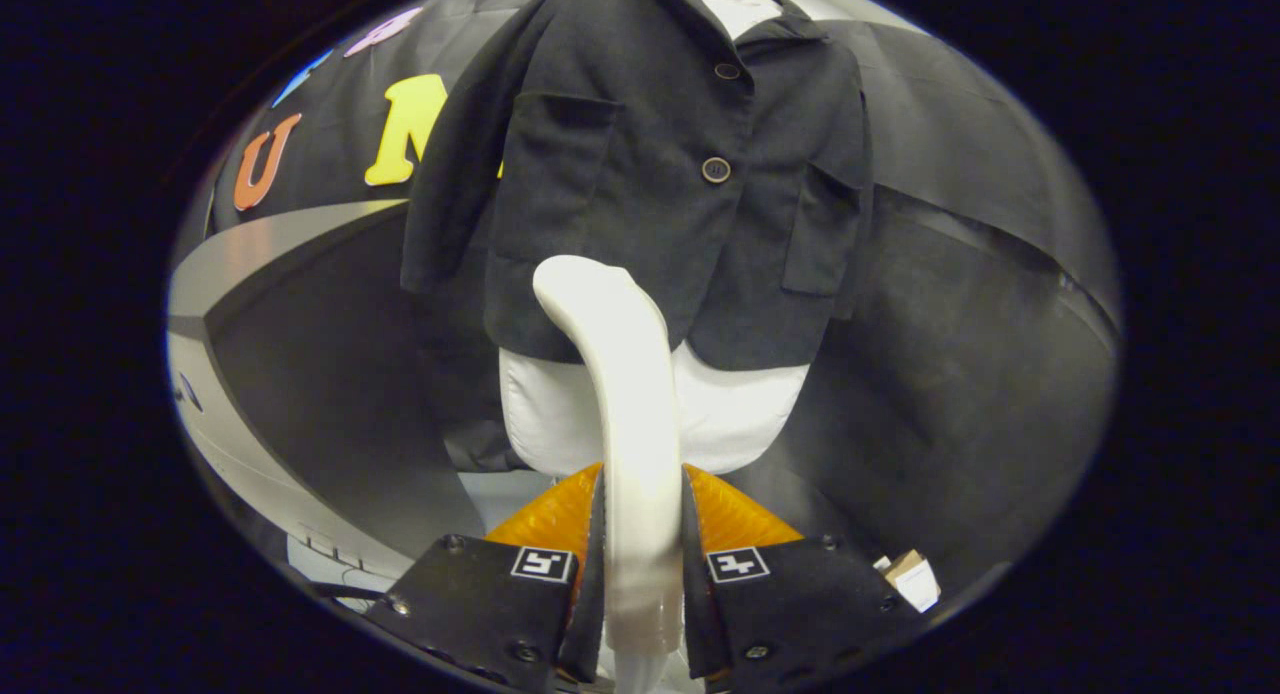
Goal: Iron the clothes twice with a garment steamer, once on the left side and once on the right side.
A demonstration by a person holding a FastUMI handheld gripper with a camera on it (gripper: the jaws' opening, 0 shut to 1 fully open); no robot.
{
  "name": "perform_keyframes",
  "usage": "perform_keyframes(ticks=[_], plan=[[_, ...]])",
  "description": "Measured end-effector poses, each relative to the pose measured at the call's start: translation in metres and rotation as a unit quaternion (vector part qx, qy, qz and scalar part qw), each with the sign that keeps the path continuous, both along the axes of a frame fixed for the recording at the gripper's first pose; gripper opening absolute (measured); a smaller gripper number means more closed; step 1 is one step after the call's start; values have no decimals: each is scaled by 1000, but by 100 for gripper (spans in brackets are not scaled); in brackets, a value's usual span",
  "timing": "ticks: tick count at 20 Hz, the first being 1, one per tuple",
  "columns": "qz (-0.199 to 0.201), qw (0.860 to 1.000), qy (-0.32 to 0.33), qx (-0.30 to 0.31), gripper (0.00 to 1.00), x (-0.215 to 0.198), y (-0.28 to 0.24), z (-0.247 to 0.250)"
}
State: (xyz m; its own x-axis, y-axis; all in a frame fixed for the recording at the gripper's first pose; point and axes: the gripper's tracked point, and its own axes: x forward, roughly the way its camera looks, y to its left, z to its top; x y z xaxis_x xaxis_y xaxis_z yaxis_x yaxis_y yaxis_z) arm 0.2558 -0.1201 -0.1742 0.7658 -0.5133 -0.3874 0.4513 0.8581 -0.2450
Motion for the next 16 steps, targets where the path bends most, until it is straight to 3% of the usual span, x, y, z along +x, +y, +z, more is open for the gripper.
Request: perform_keyframes(ticks=[4,7,12,16], plan=[[-3,1000,9,2,36,-5,-7,-15],[-3,1000,3,3,36,-18,-7,4],[-22,995,-94,1,36,-39,-24,101],[-42,981,-189,-13,36,-59,-48,190]])
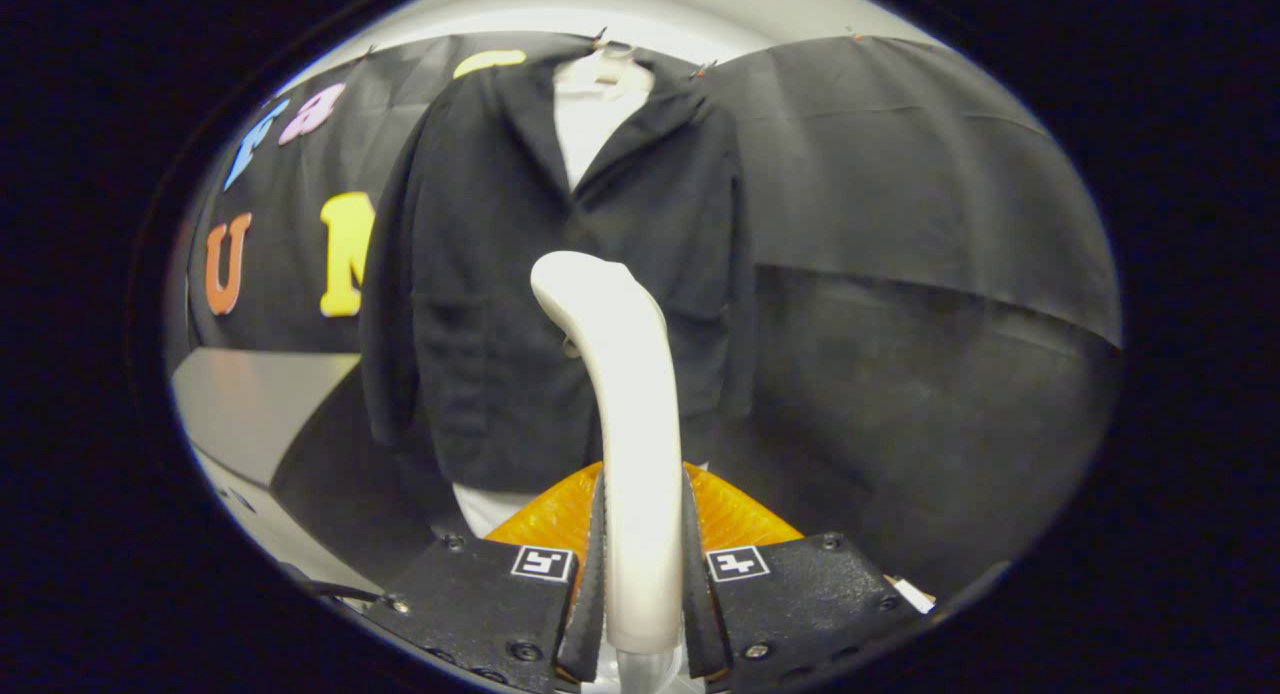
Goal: Iron the clothes twice with a garment steamer, once on the left side and once on the right side.
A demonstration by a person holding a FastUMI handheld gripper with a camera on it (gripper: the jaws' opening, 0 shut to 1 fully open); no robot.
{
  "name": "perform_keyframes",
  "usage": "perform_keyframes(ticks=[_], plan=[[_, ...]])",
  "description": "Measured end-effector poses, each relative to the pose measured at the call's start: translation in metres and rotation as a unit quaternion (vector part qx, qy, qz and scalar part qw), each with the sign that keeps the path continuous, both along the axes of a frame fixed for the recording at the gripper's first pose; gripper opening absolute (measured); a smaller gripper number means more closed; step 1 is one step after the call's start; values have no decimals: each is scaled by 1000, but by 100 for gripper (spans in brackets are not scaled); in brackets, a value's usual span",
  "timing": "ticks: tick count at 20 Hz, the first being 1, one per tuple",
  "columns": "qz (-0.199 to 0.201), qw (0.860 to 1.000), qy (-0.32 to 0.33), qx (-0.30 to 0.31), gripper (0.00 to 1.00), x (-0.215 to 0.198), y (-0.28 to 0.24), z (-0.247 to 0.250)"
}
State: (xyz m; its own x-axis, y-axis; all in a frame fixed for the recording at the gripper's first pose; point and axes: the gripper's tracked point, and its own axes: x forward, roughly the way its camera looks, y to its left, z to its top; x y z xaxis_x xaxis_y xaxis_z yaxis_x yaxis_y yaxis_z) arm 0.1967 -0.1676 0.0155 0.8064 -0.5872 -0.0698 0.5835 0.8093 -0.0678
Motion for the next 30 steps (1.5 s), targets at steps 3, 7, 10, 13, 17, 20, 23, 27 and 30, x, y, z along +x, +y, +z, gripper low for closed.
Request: perform_keyframes(ticks=[3,7,10,13,17,20,23,27,30], plan=[[-15,998,-60,-13,36,-18,-17,57],[-48,991,-124,-28,35,-33,-50,121],[-63,985,-158,-30,35,-35,-74,152],[-73,979,-181,-50,35,-34,-93,190],[-71,977,-184,-84,36,-16,-107,221],[-68,973,-194,-105,36,3,-112,248],[-59,971,-200,-118,36,25,-116,269],[-45,973,-179,-141,36,65,-123,283],[-39,971,-180,-154,36,79,-125,290]])
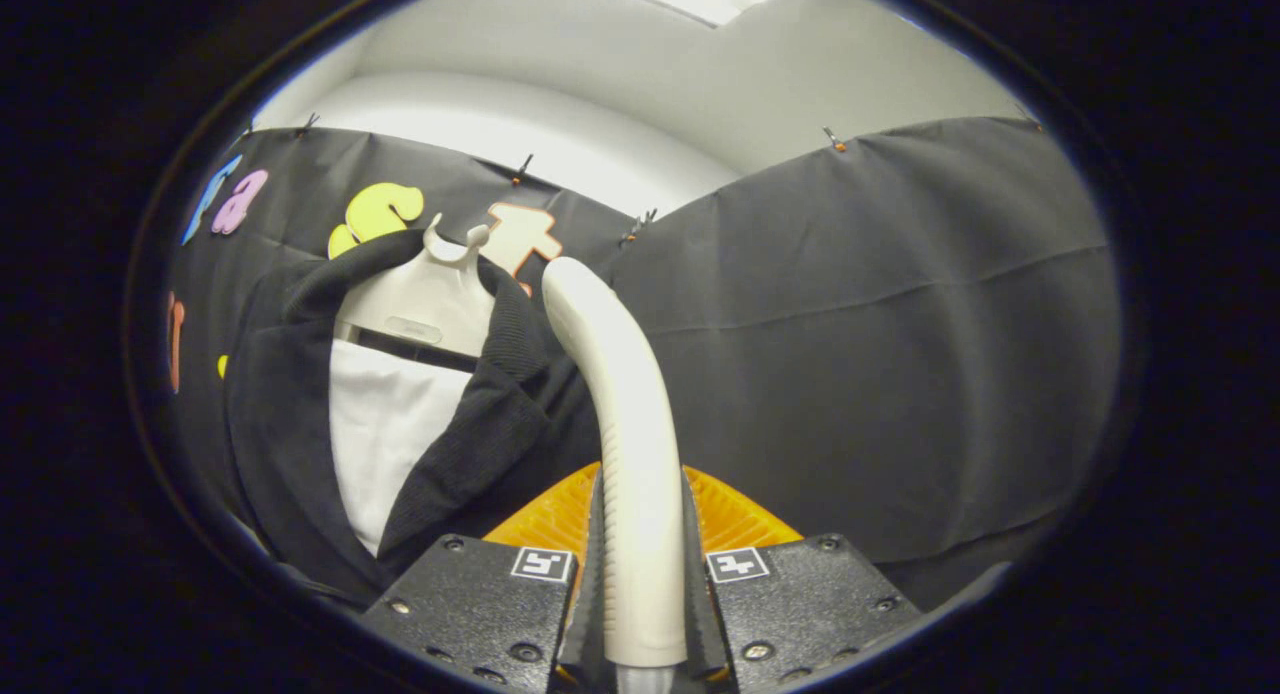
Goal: Iron the clothes twice with a garment steamer, once on the left side and once on the right side.
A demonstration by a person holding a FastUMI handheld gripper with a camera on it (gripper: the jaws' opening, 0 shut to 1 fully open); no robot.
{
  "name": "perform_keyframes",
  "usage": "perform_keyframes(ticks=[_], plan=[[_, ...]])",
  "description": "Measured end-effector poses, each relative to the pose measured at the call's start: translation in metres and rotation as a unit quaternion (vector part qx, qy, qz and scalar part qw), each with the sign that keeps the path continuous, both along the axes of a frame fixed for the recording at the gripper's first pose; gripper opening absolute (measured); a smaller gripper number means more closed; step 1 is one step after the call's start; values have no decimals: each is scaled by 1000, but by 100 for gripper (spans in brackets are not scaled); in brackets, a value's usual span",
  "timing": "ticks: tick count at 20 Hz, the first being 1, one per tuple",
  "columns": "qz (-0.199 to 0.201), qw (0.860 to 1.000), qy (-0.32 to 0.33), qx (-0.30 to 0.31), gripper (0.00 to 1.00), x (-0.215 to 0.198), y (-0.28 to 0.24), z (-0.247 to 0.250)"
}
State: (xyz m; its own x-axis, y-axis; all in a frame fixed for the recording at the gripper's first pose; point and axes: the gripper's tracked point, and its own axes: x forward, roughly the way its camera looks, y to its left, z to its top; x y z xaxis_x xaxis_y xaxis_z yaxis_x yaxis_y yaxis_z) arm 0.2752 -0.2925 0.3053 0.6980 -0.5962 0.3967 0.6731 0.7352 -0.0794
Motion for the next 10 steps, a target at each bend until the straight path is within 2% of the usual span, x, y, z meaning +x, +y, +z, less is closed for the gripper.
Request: perform_keyframes(ticks=[5,10], plan=[[-13,1000,-2,-7,36,21,-15,19],[-28,999,12,-32,36,29,-18,9]])
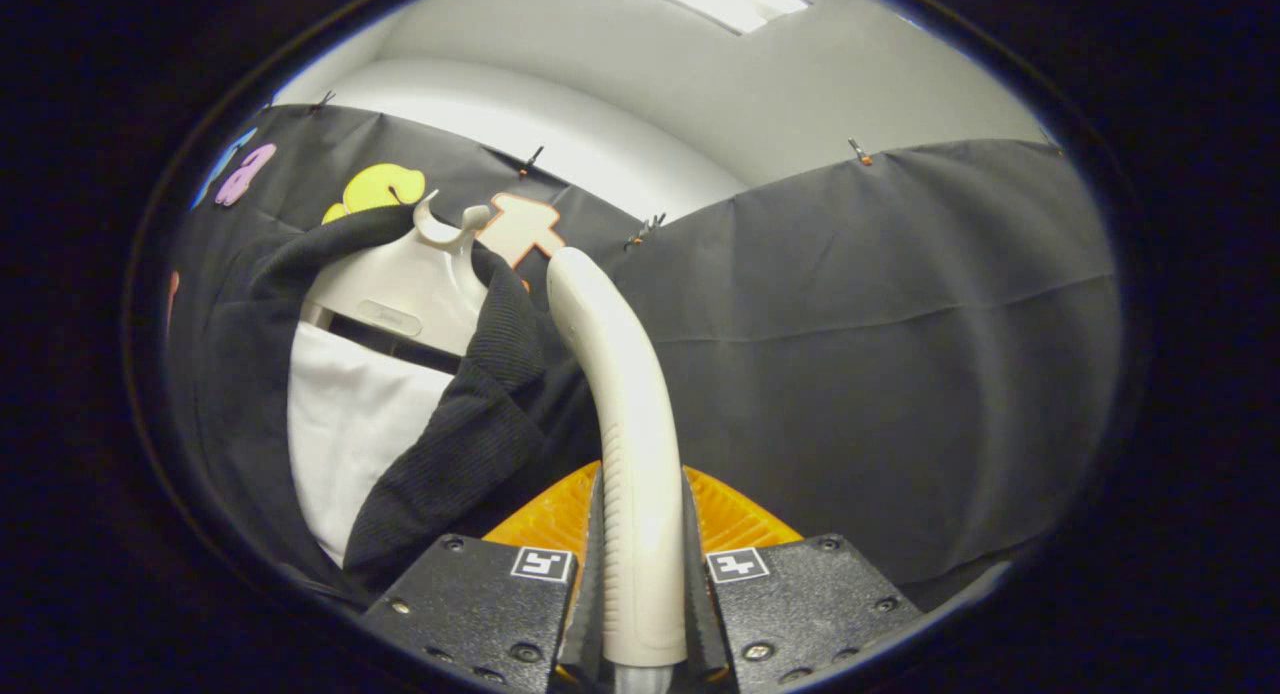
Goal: Iron the clothes twice with a garment steamer, once on the left side and once on the right side.
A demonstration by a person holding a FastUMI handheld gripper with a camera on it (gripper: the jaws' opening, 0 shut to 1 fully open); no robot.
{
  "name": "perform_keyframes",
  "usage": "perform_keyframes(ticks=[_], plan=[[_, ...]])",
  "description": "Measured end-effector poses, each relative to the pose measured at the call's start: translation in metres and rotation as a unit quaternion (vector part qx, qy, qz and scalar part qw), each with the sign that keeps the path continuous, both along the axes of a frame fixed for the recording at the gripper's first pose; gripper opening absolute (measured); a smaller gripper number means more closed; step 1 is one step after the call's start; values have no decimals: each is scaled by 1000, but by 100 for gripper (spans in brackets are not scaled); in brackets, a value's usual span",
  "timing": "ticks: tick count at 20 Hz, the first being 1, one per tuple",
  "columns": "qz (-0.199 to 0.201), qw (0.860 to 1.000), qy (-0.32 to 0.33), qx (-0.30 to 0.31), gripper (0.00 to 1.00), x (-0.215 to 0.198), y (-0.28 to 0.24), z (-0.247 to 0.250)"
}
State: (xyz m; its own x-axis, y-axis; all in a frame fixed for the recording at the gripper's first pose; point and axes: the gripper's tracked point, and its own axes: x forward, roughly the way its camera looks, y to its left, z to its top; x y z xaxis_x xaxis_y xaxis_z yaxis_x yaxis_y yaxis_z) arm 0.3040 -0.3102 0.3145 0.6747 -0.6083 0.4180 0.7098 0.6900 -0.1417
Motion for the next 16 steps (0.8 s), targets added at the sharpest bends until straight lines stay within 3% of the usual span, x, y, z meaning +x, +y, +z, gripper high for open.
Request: perform_keyframes(ticks=[16], plan=[[-28,998,59,-14,36,-27,2,-91]])
